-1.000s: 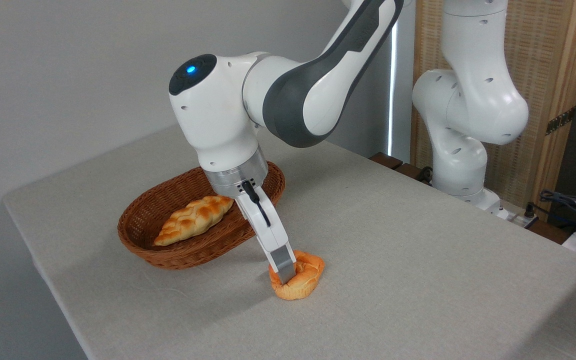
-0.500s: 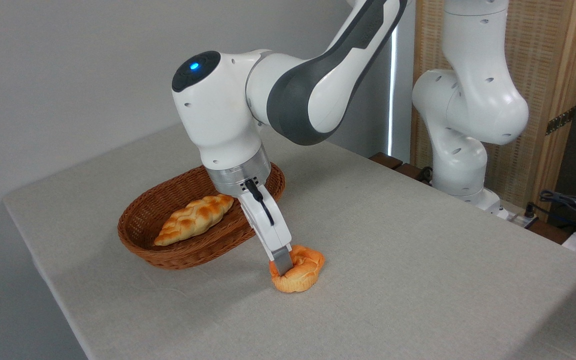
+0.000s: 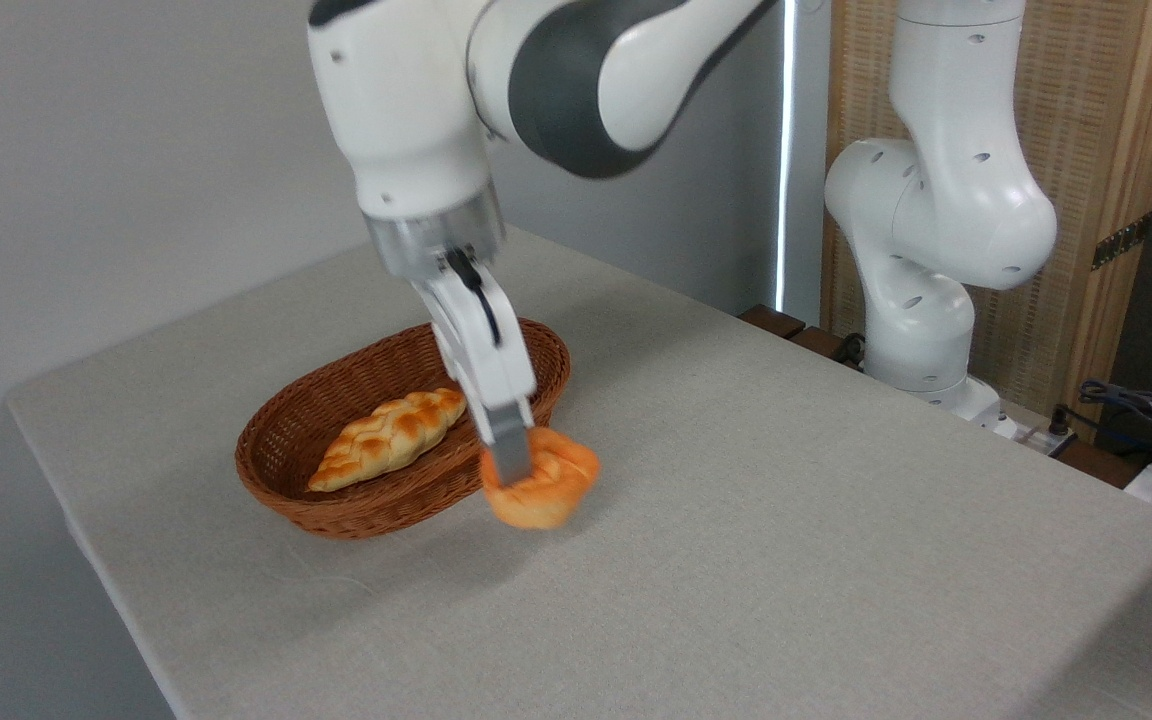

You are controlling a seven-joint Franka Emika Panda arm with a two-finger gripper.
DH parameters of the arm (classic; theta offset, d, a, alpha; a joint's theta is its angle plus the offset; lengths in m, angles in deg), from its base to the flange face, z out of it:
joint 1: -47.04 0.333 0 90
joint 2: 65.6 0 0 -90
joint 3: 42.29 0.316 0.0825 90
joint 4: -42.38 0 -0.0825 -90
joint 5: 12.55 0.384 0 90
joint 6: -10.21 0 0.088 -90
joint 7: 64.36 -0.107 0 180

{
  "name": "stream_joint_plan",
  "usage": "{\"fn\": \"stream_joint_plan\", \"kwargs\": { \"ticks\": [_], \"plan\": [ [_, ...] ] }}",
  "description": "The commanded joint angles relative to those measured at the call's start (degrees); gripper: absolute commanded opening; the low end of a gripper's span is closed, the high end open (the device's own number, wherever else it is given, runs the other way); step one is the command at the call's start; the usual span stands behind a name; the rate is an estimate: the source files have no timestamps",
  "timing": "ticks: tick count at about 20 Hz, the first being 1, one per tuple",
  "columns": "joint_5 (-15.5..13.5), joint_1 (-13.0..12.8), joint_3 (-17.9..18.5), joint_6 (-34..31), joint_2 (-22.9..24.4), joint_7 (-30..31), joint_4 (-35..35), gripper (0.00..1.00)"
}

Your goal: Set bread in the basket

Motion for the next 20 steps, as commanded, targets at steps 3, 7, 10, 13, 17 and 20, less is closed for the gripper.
{"fn": "stream_joint_plan", "kwargs": {
  "ticks": [3,7,10,13,17,20],
  "plan": [
    [-6.12,-0.26,-5.50,-1.09,-0.49,13.20,8.45,0.75],
    [-5.60,-0.26,-10.08,-0.47,-0.58,21.21,8.54,1.00],
    [-5.60,-0.26,-10.27,-0.47,-0.32,22.10,8.54,1.00],
    [-5.60,-0.17,-10.18,-0.56,-0.23,22.02,8.54,1.00],
    [-4.20,1.23,-6.33,-1.34,-0.06,21.49,8.63,1.00],
    [-2.52,1.23,-1.49,-1.35,0.91,21.49,8.71,1.00]
  ]
}}
